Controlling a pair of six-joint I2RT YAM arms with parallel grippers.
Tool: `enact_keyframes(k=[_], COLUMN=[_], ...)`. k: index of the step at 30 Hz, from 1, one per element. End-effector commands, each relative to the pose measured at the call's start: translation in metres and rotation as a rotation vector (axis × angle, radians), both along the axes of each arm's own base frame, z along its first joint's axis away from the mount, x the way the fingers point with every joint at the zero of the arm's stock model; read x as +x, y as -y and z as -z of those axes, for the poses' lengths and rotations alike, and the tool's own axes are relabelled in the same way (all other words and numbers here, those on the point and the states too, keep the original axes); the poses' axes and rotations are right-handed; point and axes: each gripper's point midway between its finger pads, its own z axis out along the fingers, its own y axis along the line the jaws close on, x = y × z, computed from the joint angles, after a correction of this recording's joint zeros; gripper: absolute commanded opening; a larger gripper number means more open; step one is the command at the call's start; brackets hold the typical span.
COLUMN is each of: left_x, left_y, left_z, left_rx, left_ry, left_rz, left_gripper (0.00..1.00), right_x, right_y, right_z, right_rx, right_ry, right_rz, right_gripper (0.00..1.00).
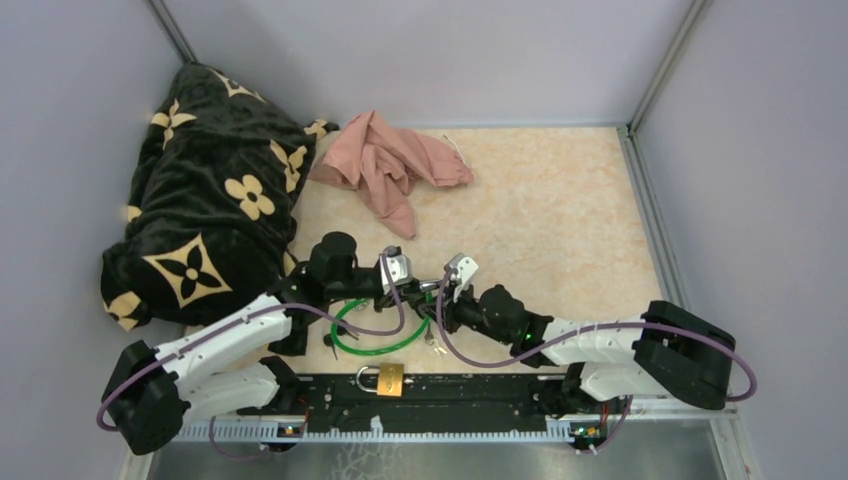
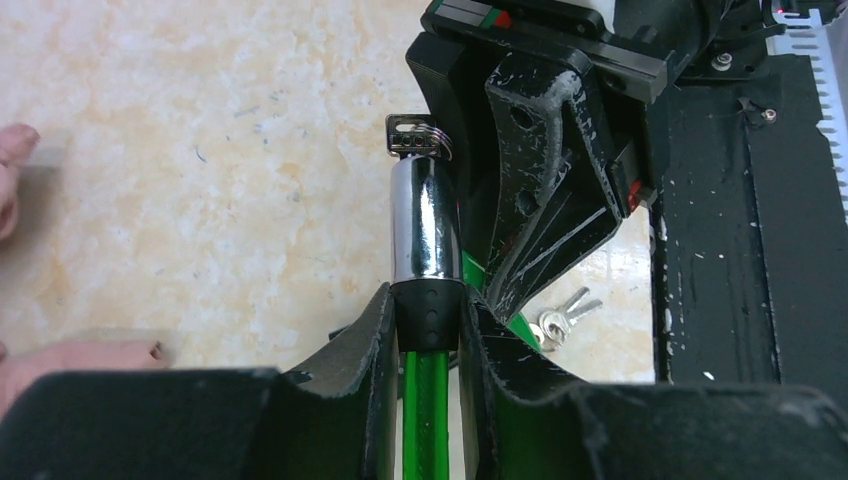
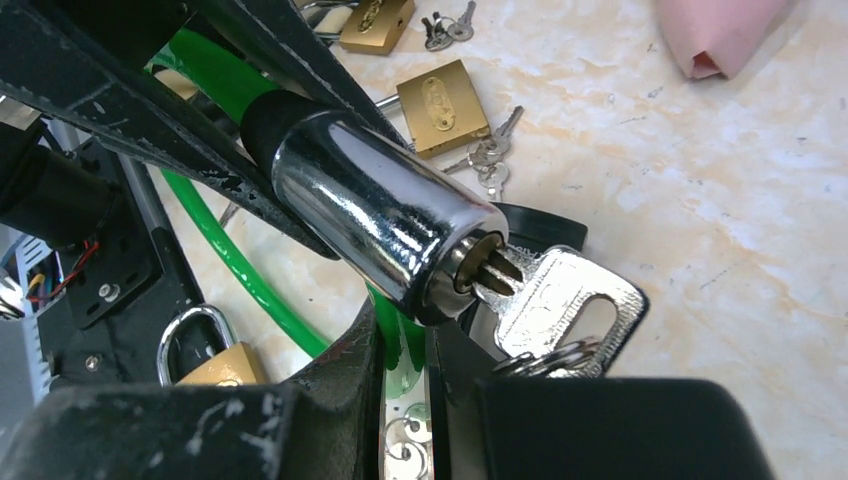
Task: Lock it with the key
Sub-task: Lock the lock.
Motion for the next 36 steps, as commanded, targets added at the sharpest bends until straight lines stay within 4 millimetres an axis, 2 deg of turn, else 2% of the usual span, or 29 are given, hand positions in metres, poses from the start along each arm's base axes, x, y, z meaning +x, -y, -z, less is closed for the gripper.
enact_keyframes(k=[1, 3, 4, 6, 8, 10, 11, 15, 18, 20, 24, 26, 29, 31, 33, 36], left_x=[-0.068, -0.072, -0.065, -0.038, -0.024, -0.027, -0.031, -0.041, -0.045, -0.051, -0.059, -0.054, -0.032, -0.014, -0.003, -0.008], left_y=[-0.017, -0.013, -0.009, 0.003, 0.006, -0.001, -0.007, -0.021, -0.029, -0.035, -0.041, -0.04, -0.036, -0.035, -0.033, -0.031], left_z=[0.063, 0.064, 0.058, 0.036, 0.029, 0.04, 0.048, 0.071, 0.088, 0.101, 0.114, 0.113, 0.1, 0.091, 0.086, 0.092], left_rx=[0.203, 0.234, 0.229, 0.209, 0.241, 0.304, 0.331, 0.358, 0.383, 0.407, 0.421, 0.409, 0.351, 0.309, 0.28, 0.278], left_ry=[-0.202, -0.05, 0.057, 0.293, 0.381, 0.377, 0.355, 0.278, 0.252, 0.222, 0.187, 0.201, 0.23, 0.259, 0.3, 0.336], left_rz=[0.177, 0.244, 0.26, 0.256, 0.258, 0.301, 0.31, 0.284, 0.278, 0.295, 0.315, 0.285, 0.184, 0.122, 0.099, 0.159], left_gripper=[0.0, 0.0, 0.0, 0.0, 0.0, 0.0, 0.0, 0.0, 0.0, 0.0, 0.0, 0.0, 0.0, 0.0, 0.0, 0.0], right_x=[0.03, 0.03, 0.031, 0.033, 0.035, 0.033, 0.034, 0.035, 0.025, 0.026, 0.026, 0.024, 0.023, 0.021, 0.02, 0.027], right_y=[0.007, 0.011, 0.01, 0.004, -0.003, -0.007, -0.011, -0.019, -0.019, -0.021, -0.024, -0.028, -0.027, -0.02, -0.017, -0.021], right_z=[-0.203, -0.211, -0.212, -0.215, -0.218, -0.218, -0.212, -0.165, -0.141, -0.127, -0.121, -0.113, -0.099, -0.087, -0.083, -0.078], right_rx=[0.513, 0.539, 0.541, 0.536, 0.524, 0.511, 0.482, 0.366, 0.375, 0.342, 0.329, 0.289, 0.232, 0.215, 0.217, 0.193], right_ry=[0.343, 0.374, 0.394, 0.455, 0.537, 0.604, 0.611, 0.556, 0.49, 0.437, 0.403, 0.358, 0.274, 0.237, 0.236, 0.238], right_rz=[0.142, 0.154, 0.154, 0.152, 0.14, 0.118, 0.11, 0.079, 0.051, 0.059, 0.047, 0.03, 0.028, 0.042, 0.041, 0.052], right_gripper=[0.0, 0.0, 0.0, 0.0, 0.0, 0.0, 0.0, 0.0, 0.0, 0.0, 0.0, 0.0, 0.09, 0.09, 0.03, 0.02])
